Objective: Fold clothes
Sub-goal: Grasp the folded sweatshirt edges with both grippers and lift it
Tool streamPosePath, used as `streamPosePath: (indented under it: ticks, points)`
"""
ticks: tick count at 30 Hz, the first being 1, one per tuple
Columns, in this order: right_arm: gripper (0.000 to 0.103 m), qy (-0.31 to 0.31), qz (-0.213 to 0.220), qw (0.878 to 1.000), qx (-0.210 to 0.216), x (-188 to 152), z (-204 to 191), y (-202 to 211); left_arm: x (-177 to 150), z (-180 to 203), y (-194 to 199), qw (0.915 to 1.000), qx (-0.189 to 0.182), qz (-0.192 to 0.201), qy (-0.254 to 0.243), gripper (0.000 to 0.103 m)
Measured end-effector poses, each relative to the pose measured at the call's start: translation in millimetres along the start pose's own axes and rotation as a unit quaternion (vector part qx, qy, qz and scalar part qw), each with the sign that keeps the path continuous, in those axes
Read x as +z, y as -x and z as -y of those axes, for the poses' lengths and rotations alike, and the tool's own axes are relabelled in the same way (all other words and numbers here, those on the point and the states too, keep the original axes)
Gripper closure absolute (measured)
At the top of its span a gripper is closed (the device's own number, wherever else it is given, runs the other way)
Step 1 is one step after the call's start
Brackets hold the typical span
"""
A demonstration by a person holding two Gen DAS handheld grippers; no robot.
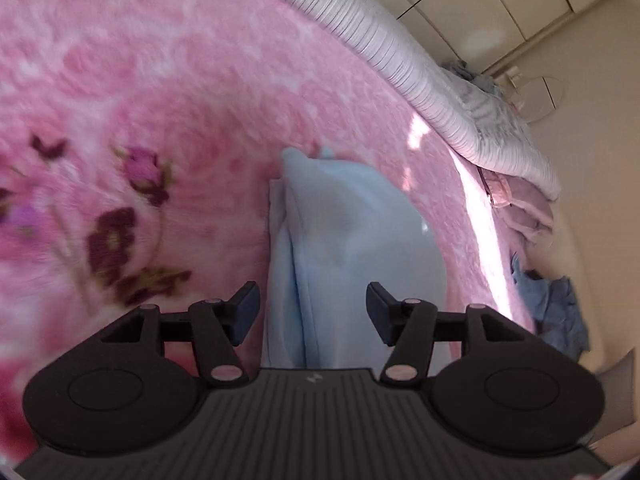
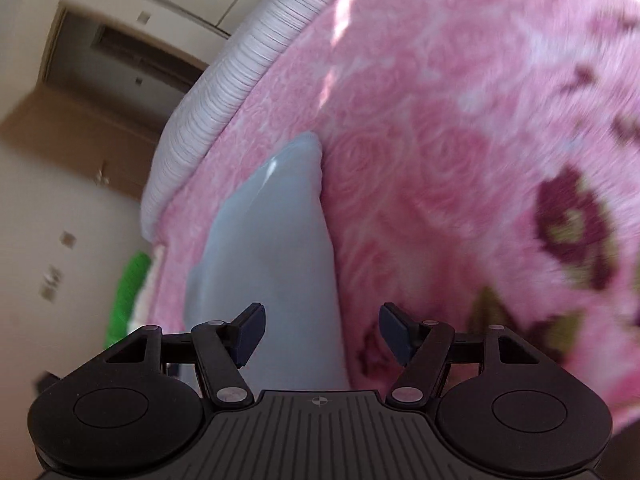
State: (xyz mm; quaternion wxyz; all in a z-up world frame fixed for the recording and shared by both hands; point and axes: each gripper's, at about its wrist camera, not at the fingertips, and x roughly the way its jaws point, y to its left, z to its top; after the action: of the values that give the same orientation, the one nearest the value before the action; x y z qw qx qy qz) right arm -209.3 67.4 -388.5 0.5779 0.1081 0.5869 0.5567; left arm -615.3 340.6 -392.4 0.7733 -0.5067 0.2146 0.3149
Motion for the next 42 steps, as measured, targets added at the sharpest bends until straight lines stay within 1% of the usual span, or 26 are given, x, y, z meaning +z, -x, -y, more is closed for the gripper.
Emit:
streamPosePath:
  ticks: [2,4,5,7,9,13,19,20,21,22,23,24,25,26,28,29,33,34,36,39,42]
  points:
    - [0.036,-0.021,-0.008,1.000,0.008,7.7,4.3,-12.5,5.4,-7.5,-14.1,0.9999,-0.001,-0.011,0.013,0.049]
    - [0.036,-0.026,-0.012,1.000,0.012,15.7,5.6,-22.2,10.2,-14.4,-26.0,0.9996,-0.003,-0.019,0.023,0.049]
    - [0.036,-0.025,-0.014,0.999,0.017,19.7,5.5,-26.1,11.7,-17.6,-29.7,0.9994,-0.011,-0.021,0.026,0.050]
    - [0.036,-0.026,-0.020,0.999,0.021,26.4,5.3,-33.7,13.8,-22.8,-36.7,0.9981,-0.039,-0.028,0.038,0.052]
    - [0.036,-0.022,-0.028,0.999,0.028,33.4,4.5,-41.3,15.4,-26.2,-44.7,0.9961,-0.065,-0.037,0.049,0.057]
    - [0.037,-0.019,-0.047,0.998,0.042,43.8,3.4,-59.3,18.1,-21.5,-63.5,0.9948,-0.082,-0.052,0.032,0.060]
    - [0.037,0.006,-0.065,0.996,0.065,49.4,-1.4,-83.1,19.6,-22.8,-77.6,0.9917,-0.106,-0.065,0.035,0.068]
    - [0.041,0.012,-0.067,0.995,0.068,49.9,-2.4,-86.4,20.3,-22.9,-80.4,0.9911,-0.109,-0.068,0.036,0.069]
    - [0.044,0.019,-0.070,0.995,0.070,50.4,-3.5,-90.3,20.7,-22.6,-83.5,0.9906,-0.111,-0.070,0.039,0.073]
    - [0.050,0.025,-0.072,0.994,0.072,51.0,-3.9,-94.5,21.3,-21.5,-87.1,0.9902,-0.112,-0.073,0.040,0.075]
    - [0.057,0.024,-0.074,0.994,0.075,50.9,-3.4,-98.0,21.7,-20.3,-89.2,0.9902,-0.112,-0.075,0.039,0.078]
    - [0.061,0.024,-0.077,0.994,0.078,50.8,-2.8,-101.4,21.5,-19.3,-89.7,0.9904,-0.110,-0.074,0.038,0.081]
    - [0.069,0.021,-0.080,0.993,0.084,51.5,-0.5,-103.1,21.4,-18.3,-90.2,0.9907,-0.109,-0.073,0.036,0.082]
    - [0.075,0.015,-0.082,0.992,0.090,51.6,4.1,-103.3,21.2,-17.3,-90.8,0.9909,-0.108,-0.073,0.035,0.084]
    - [0.079,0.006,-0.082,0.992,0.101,50.9,9.9,-102.7,23.4,-16.5,-88.9,0.9905,-0.107,-0.076,0.041,0.087]
    - [0.080,0.002,-0.081,0.992,0.098,50.2,9.8,-101.4,25.0,-16.2,-87.6,0.9901,-0.106,-0.079,0.046,0.088]
    - [0.082,-0.014,-0.090,0.995,0.051,55.1,-10.2,-97.5,31.0,-15.3,-82.2,0.9884,-0.105,-0.089,0.065,0.090]
    - [0.083,-0.013,-0.093,0.995,0.038,56.9,-19.3,-95.0,34.4,-14.6,-78.2,0.9880,-0.105,-0.090,0.069,0.090]
    - [0.084,-0.013,-0.099,0.995,0.026,62.8,-39.9,-90.9,44.2,-12.1,-65.7,0.9875,-0.104,-0.091,0.076,0.090]
    - [0.084,-0.009,-0.110,0.994,0.026,69.7,-76.1,-89.2,64.2,-14.0,-38.1,0.9862,-0.106,-0.090,0.090,0.090]
    - [0.084,-0.003,-0.123,0.992,0.030,73.7,-116.2,-93.6,88.4,-21.8,-2.1,0.9864,-0.101,-0.085,0.098,0.090]
